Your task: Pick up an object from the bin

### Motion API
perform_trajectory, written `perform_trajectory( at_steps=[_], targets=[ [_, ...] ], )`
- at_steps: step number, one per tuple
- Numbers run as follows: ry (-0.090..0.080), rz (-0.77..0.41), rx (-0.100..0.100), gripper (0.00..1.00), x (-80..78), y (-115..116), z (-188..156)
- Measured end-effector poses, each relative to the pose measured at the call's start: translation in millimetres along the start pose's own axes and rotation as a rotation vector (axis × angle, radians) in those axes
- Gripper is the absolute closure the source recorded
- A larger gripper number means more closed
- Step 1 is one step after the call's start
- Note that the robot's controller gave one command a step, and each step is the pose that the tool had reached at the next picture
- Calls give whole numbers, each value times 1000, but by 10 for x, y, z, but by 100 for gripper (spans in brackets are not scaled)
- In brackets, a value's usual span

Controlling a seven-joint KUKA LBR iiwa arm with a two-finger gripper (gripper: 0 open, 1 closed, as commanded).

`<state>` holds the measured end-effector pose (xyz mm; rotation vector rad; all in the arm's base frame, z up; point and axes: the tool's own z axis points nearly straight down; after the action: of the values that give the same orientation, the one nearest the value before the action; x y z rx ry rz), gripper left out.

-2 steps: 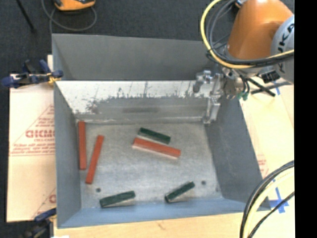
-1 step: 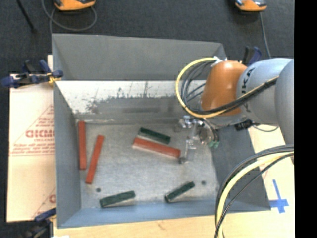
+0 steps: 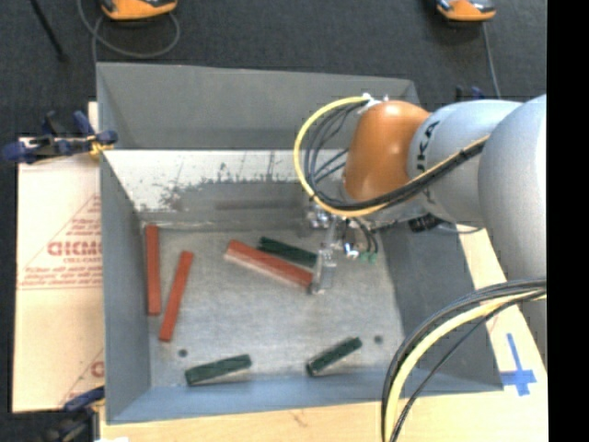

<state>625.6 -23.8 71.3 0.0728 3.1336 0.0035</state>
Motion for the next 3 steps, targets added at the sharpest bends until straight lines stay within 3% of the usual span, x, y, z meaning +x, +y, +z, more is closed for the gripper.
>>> perform_trajectory(
  at_steps=[1,2,3],
  targets=[
    [-1,-315,2,0,-57,232,-1],
    [-2,-314,2,100,-61,227,-6],
    [-3,-425,4,100,-208,-13,-531]
  ],
)
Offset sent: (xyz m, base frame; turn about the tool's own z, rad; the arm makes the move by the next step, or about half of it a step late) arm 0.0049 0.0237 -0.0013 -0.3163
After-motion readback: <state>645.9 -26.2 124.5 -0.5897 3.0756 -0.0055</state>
